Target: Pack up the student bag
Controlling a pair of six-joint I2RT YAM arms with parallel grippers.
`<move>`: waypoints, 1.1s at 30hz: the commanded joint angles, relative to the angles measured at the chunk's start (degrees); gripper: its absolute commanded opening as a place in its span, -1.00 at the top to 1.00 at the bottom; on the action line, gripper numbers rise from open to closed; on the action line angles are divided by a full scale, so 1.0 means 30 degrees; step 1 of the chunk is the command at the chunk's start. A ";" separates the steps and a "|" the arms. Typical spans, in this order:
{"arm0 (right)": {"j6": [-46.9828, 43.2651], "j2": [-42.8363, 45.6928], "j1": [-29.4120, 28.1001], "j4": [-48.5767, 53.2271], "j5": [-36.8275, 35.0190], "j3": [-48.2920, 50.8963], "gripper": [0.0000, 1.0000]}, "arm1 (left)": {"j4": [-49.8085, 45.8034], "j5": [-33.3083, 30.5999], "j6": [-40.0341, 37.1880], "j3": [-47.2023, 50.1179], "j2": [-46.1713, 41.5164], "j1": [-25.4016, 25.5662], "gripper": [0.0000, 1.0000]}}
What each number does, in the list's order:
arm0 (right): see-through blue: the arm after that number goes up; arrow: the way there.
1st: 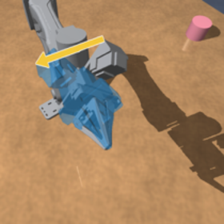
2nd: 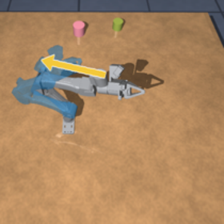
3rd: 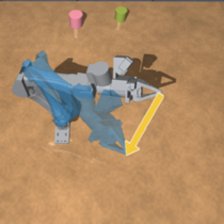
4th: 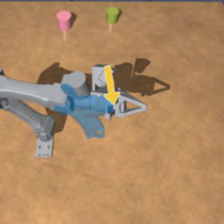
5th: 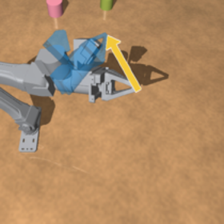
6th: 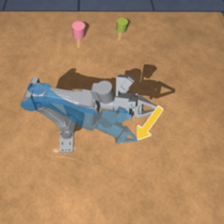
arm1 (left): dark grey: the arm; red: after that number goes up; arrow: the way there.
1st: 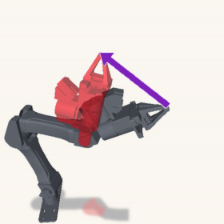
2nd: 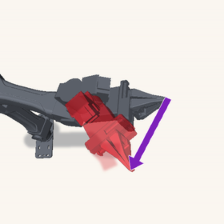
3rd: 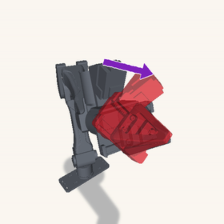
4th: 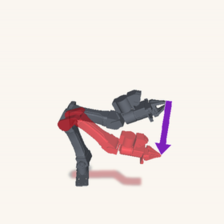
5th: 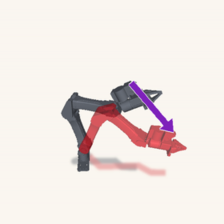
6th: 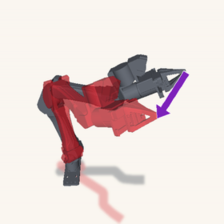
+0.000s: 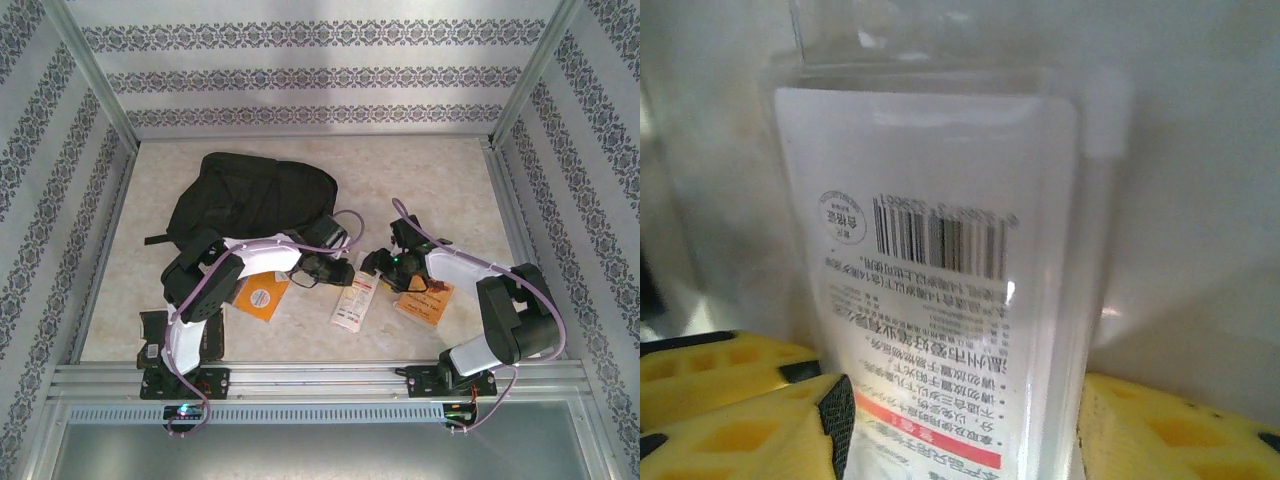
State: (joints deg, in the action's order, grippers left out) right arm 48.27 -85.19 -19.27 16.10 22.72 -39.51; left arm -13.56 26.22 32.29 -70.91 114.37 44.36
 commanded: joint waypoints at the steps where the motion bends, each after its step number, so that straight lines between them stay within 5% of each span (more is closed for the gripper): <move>1: 0.0027 0.0293 -0.0171 -0.2392 0.1556 0.0450 -0.17 | 0.1498 0.0501 0.0103 0.0464 0.1048 -0.0015 0.51; 24: -0.0677 0.2468 0.0354 -0.7033 0.5348 0.2915 -0.05 | 0.3734 0.1848 0.1349 0.2183 0.0700 -0.0987 0.78; 33: -0.0914 0.1006 0.0217 -0.5781 0.3533 0.2714 0.36 | 0.4404 0.2220 0.1774 0.2646 0.0265 -0.1248 0.83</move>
State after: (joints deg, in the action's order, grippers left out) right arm 46.30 -80.60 -18.50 -2.31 35.18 -31.38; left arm -3.40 34.57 36.53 -64.49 113.97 40.42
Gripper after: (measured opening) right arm 0.334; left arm 0.088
